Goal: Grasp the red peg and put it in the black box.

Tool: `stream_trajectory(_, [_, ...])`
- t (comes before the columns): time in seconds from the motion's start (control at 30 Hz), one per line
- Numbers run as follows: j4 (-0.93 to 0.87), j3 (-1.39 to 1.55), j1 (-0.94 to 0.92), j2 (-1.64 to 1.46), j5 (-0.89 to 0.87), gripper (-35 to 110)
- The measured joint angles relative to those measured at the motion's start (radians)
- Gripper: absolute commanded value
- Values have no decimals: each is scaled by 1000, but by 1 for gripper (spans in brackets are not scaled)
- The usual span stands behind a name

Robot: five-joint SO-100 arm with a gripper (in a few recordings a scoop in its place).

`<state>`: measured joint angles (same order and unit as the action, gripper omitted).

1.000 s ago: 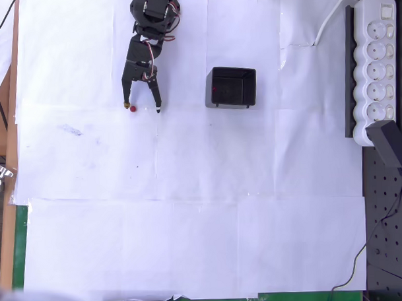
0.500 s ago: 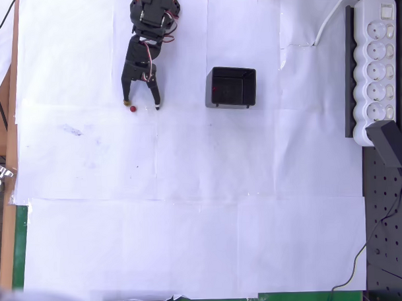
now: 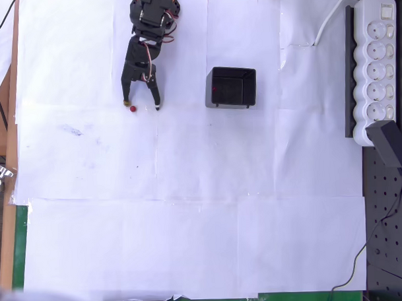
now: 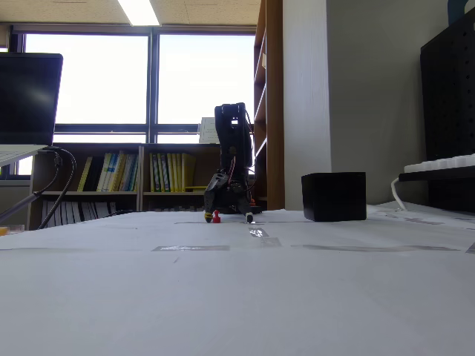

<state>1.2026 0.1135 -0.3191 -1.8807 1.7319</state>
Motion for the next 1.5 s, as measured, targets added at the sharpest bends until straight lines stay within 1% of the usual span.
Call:
stream_trajectory(0.37, [3,18,-2,-15,2,35])
stream_trajectory(0.53, [3,20,-2,-15,12,32])
stream_trajectory(0.67, [0,26,-2,-15,20,26])
stream_trajectory(1.0, [0,23,-12,-15,20,26])
stream_trajectory(1.13, [0,23,-14,-15,20,19])
stream_trajectory(1.37, [0,23,-31,-17,14,16])
stream_trajectory(1.5, [0,23,-31,-17,14,12])
